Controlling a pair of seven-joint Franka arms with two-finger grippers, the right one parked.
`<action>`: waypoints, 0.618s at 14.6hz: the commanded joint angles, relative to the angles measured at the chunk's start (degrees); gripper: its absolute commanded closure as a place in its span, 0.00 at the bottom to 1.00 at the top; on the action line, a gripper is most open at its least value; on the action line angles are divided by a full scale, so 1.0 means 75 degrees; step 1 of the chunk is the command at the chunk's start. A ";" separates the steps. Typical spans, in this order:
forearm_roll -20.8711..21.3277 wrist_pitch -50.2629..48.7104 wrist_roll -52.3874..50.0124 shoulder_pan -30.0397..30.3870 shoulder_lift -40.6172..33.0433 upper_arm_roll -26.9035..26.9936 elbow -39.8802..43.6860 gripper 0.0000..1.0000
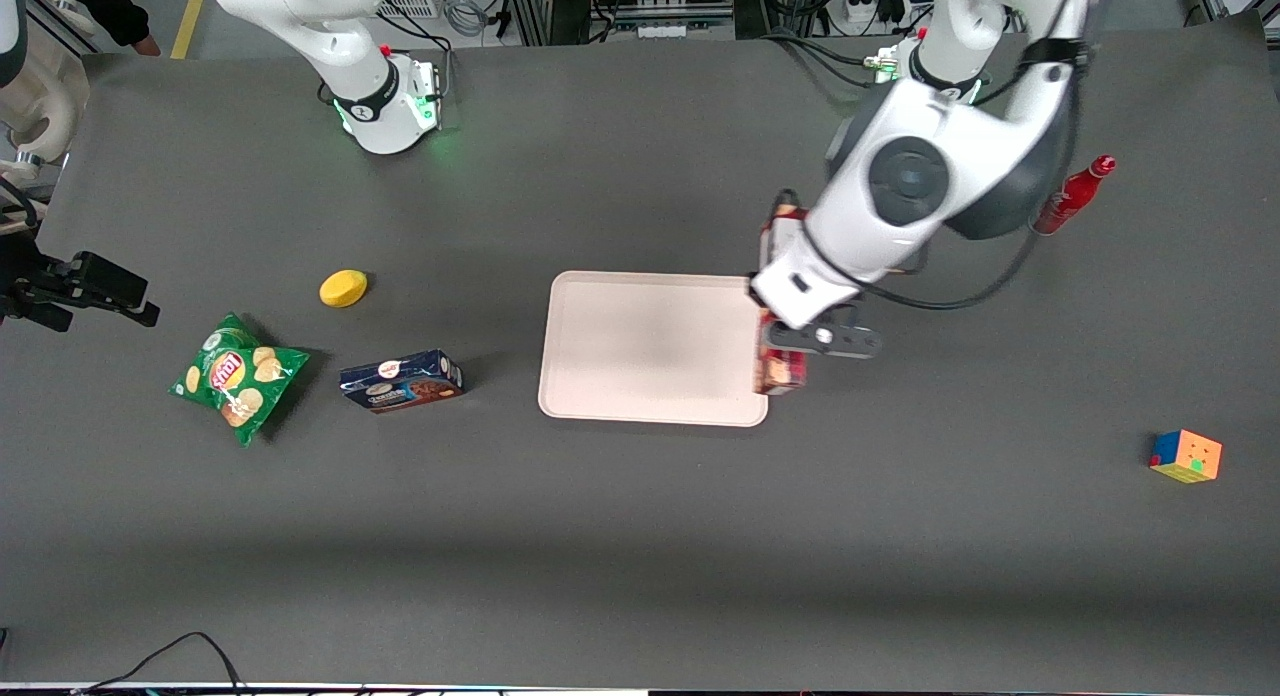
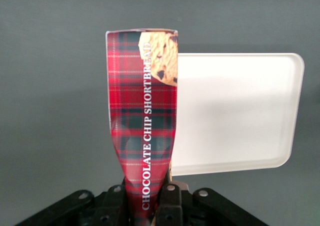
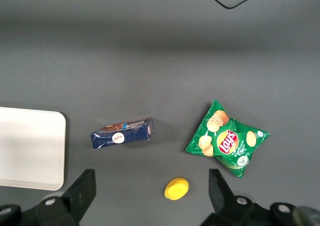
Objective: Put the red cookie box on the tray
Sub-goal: 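Lift the cookie box and carry it over the pink tray, then lower the cookie box onto the tray and open the left gripper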
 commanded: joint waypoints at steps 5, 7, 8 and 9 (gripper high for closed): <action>0.1007 0.2703 -0.1009 -0.0625 0.0973 -0.0143 -0.1194 0.93; 0.1326 0.3173 -0.1137 -0.0625 0.1044 -0.0143 -0.1593 0.92; 0.1326 0.3315 -0.1161 -0.0637 0.1102 -0.0155 -0.1676 0.92; 0.1326 0.3467 -0.1243 -0.0660 0.1196 -0.0155 -0.1723 0.92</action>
